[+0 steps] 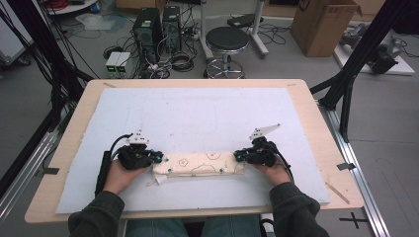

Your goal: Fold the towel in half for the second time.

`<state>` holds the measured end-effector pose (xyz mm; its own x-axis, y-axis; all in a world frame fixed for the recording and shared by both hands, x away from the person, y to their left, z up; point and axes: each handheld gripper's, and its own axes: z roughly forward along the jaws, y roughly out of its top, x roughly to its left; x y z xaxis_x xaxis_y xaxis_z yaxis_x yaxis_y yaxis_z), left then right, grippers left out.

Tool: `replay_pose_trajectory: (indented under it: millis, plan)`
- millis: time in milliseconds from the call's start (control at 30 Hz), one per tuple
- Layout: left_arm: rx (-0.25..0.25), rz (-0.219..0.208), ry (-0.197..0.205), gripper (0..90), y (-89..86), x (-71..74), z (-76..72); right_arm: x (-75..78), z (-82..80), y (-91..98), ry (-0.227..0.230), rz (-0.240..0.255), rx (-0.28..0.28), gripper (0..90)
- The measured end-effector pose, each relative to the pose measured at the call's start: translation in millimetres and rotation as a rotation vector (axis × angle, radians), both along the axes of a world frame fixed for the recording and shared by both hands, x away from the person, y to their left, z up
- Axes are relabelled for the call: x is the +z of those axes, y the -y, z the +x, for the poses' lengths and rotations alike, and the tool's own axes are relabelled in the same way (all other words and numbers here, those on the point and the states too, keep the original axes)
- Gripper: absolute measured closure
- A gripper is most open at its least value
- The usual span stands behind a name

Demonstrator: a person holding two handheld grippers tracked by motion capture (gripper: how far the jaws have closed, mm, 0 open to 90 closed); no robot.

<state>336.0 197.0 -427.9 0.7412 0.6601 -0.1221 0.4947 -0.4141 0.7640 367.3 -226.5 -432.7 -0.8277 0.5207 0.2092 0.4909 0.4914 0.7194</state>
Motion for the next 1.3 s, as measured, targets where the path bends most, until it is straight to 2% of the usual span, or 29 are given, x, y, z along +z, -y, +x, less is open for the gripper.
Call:
replay_pose_trajectory:
  millis: [300,600,667,833,1033,1133,1167,1300]
  plan:
    - [0.026,-0.01,0.03,82.7,-0.7,9.3,8.0,14.8,5.9,-3.4,0.026,-0.003,-0.004,81.2]
    - [0.079,-0.031,0.049,82.7,-1.0,16.2,23.8,23.7,21.5,-4.5,0.058,-0.01,-0.028,81.3]
    - [0.086,-0.026,0.047,82.7,-0.8,17.4,28.0,24.8,25.1,-4.7,0.051,-0.012,-0.039,81.2]
    - [0.126,-0.047,0.059,82.7,-1.3,16.7,37.0,27.5,37.0,-5.1,0.059,-0.017,-0.055,81.3]
    - [0.166,-0.073,0.055,82.7,-2.3,10.0,45.8,26.6,49.8,-6.3,0.052,-0.022,-0.069,81.3]
    - [0.171,-0.064,0.05,82.7,-2.6,6.9,50.7,25.8,54.8,-6.3,0.053,-0.021,-0.075,81.3]
    - [0.169,-0.046,0.039,82.7,-1.6,7.1,53.9,25.5,56.0,-6.4,0.048,-0.022,-0.081,81.2]
    - [0.174,-0.042,0.069,82.7,4.2,12.0,60.3,22.8,61.8,-5.2,0.05,-0.024,-0.102,81.3]
